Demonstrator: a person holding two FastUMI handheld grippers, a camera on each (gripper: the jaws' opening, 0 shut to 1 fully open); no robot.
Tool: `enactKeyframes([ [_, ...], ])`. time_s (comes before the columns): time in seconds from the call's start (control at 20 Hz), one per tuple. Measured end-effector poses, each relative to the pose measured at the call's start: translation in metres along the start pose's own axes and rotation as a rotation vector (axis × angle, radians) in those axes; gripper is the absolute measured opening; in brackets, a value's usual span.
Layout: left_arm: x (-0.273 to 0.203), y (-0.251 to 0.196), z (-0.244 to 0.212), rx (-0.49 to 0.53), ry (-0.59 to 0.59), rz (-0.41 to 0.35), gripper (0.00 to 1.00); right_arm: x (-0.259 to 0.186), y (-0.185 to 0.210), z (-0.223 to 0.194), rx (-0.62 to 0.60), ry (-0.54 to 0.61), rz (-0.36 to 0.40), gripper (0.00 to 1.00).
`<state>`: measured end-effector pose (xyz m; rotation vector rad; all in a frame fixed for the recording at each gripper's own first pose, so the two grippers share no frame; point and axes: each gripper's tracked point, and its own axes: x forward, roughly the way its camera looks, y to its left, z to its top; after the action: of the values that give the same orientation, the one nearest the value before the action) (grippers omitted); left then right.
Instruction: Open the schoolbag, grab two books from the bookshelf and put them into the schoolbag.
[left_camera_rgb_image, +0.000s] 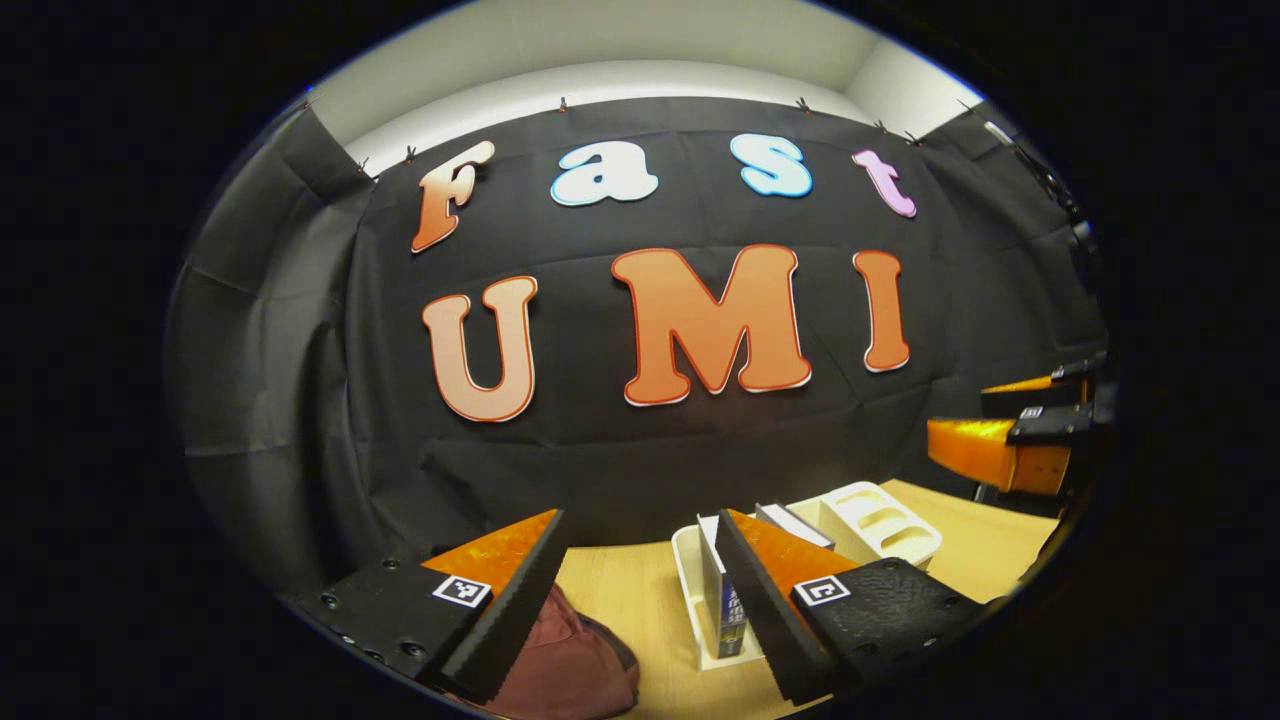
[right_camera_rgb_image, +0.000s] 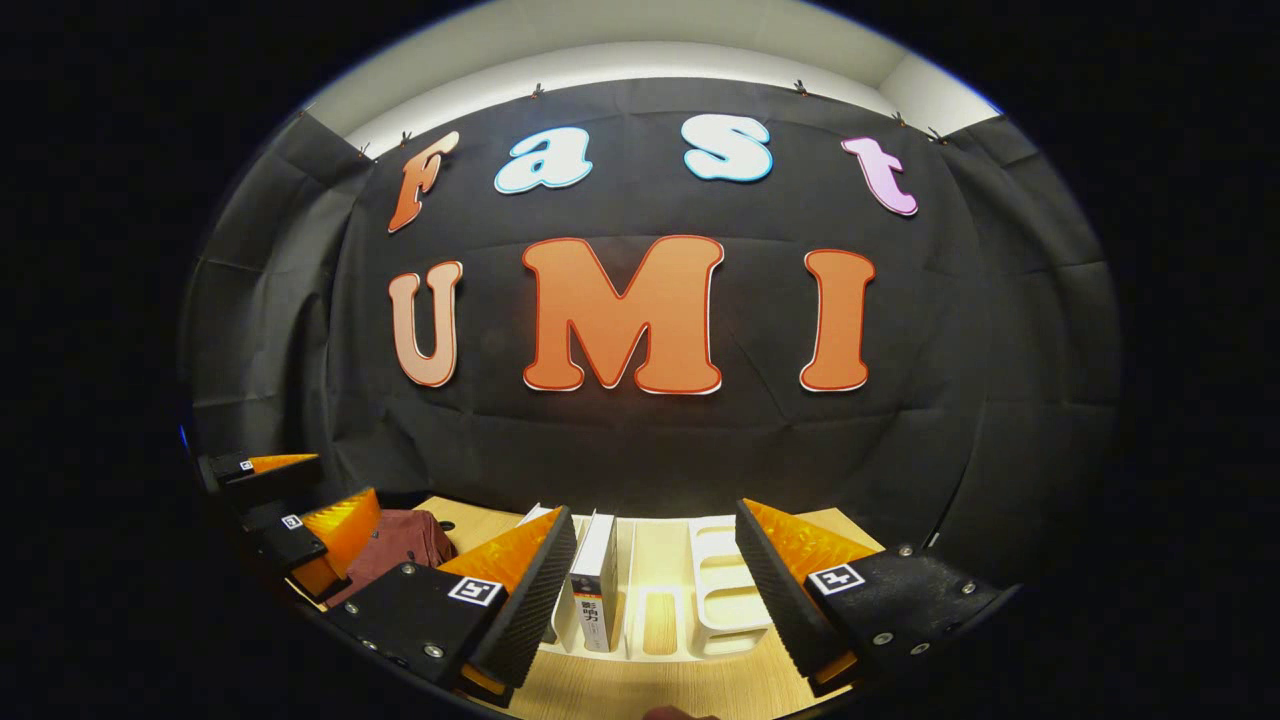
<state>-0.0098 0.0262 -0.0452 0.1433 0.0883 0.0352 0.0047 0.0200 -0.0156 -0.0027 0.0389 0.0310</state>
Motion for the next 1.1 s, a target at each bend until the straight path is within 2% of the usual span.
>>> enactKeyframes([
  [0.2,-0.003,0.012,-0.046,0.150,0.081,-0.003,0.96,0.004,-0.004,-0.009,-0.007,0.015,-0.012,0.95],
  [0.6,-0.016,0.030,-0.186,0.527,0.335,-0.069,0.95,0.014,-0.029,-0.035,-0.014,0.070,-0.082,0.95],
  [0.85,-0.040,0.048,-0.263,0.665,0.534,-0.102,0.96,0.015,-0.044,-0.047,-0.018,0.098,-0.131,0.95],
  [1.1,-0.059,0.051,-0.309,0.756,0.623,-0.154,0.98,0.016,-0.049,-0.051,-0.026,0.106,-0.151,0.95],
])
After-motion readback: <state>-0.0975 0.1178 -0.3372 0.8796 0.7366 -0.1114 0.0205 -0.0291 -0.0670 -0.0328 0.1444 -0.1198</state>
